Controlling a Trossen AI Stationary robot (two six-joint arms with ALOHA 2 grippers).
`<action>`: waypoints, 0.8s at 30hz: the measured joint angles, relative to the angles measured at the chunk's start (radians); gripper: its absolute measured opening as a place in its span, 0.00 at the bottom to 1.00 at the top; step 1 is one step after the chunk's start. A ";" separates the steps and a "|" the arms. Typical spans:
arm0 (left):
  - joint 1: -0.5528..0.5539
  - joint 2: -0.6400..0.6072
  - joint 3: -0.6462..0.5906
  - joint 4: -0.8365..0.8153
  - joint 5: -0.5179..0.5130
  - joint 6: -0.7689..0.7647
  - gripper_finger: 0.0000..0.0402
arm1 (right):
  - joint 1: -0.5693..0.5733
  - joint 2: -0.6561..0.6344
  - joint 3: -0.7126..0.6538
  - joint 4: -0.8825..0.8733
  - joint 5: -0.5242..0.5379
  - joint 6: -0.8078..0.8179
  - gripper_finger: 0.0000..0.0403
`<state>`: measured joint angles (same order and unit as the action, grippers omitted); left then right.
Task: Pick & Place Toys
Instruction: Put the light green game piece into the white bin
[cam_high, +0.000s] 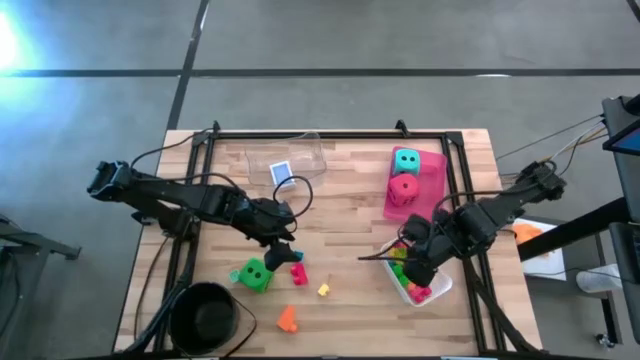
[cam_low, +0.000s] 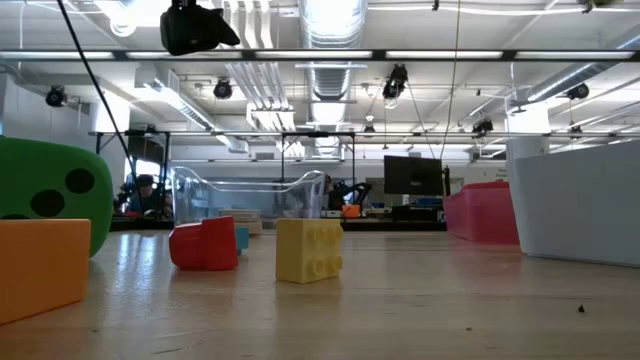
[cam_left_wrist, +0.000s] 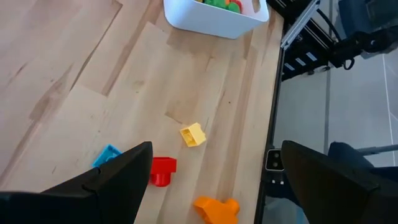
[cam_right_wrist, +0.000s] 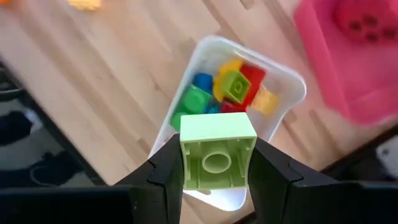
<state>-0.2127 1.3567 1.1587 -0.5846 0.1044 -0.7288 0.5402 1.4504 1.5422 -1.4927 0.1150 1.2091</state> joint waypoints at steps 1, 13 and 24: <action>0.000 0.000 0.000 0.000 0.000 0.000 0.89 | 0.005 -0.019 -0.050 0.028 0.000 0.036 0.31; 0.000 0.000 0.000 0.008 -0.011 0.001 0.89 | 0.018 -0.170 -0.540 0.407 -0.022 0.338 0.31; 0.002 0.001 -0.001 0.014 -0.027 -0.004 0.89 | -0.024 -0.133 -0.656 0.441 -0.038 0.406 0.31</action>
<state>-0.2108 1.3575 1.1580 -0.5709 0.0769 -0.7326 0.5165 1.3176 0.8866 -1.0512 0.0770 1.6150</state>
